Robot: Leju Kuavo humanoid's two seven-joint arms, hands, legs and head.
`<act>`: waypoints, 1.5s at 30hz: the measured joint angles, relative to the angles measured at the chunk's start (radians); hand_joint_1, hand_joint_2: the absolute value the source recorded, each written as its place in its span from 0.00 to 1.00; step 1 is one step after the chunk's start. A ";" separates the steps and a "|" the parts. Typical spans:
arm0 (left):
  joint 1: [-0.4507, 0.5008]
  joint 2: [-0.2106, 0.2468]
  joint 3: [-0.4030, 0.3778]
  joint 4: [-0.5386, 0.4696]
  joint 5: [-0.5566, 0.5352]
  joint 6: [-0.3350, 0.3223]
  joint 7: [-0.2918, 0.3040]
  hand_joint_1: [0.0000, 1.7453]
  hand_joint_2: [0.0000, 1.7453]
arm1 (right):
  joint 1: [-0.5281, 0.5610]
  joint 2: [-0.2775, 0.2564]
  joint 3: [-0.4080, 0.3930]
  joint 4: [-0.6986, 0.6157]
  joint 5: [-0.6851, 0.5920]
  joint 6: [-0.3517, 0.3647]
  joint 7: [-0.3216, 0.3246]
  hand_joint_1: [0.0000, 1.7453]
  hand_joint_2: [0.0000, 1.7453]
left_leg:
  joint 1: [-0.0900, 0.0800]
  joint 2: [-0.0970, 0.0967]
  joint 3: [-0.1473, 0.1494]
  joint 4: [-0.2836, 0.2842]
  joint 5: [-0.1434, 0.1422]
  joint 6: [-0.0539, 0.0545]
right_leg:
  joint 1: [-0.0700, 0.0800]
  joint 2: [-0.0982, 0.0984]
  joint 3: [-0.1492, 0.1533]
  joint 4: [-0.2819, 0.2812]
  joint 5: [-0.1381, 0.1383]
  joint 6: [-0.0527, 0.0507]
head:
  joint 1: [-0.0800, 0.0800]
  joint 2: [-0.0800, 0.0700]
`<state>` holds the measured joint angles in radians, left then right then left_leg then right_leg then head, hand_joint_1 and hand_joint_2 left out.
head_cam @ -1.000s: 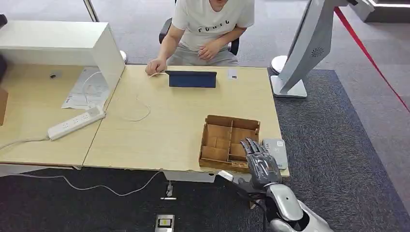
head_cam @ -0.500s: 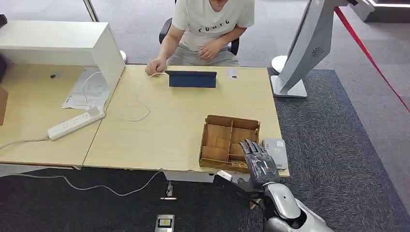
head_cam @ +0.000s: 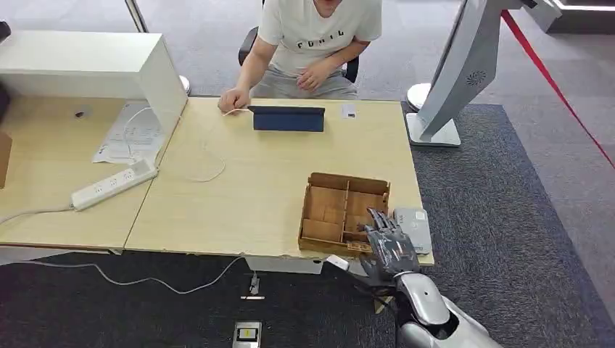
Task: Pass the card to the sensor for recognition and then transmit it.
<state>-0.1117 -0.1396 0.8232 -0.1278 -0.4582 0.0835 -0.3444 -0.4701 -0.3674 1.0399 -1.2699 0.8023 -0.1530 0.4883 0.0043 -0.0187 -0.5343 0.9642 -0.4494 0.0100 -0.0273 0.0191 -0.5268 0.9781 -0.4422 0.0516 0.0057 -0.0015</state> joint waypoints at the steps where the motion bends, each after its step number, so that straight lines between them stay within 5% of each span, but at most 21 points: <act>1: 0.000 0.000 0.001 0.000 -0.001 0.000 0.000 0.00 0.00 | 0.000 0.001 0.001 0.002 -0.002 -0.001 0.000 1.00 1.00 | 0.000 0.000 0.000 0.000 0.000 0.000 | 0.000 0.000 0.000 0.000 0.000 0.000 | 0.000 0.000; 24: -0.006 0.000 0.047 0.010 -0.049 0.010 0.005 0.00 0.00 | -0.002 0.001 0.007 0.024 -0.008 -0.019 -0.001 1.00 1.00 | 0.000 0.000 0.000 0.000 0.000 0.000 | 0.000 0.000 0.000 0.000 0.000 0.000 | 0.000 0.000; 31: -0.006 -0.003 0.063 0.013 -0.085 0.009 0.009 0.00 0.00 | -0.018 -0.002 0.009 0.013 0.077 -0.056 0.025 1.00 1.00 | 0.000 0.000 0.000 0.000 0.000 0.000 | 0.000 0.000 0.000 0.000 0.000 0.000 | 0.000 0.000; 45: -0.008 -0.008 0.118 0.018 -0.162 0.007 0.019 0.00 0.00 | -0.098 -0.068 -0.040 -0.200 0.245 0.054 0.074 1.00 1.00 | 0.000 0.000 0.000 0.000 0.000 0.000 | 0.000 0.000 0.000 0.000 0.000 0.000 | 0.000 0.000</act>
<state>-0.1194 -0.1473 0.9415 -0.1102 -0.6203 0.0904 -0.3250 -0.5676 -0.4357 0.9995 -1.4702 1.0475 -0.0988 0.5627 0.0042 -0.0183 -0.5339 0.9644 -0.4493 0.0101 -0.0274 0.0194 -0.5267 0.9780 -0.4420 0.0517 0.0057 -0.0015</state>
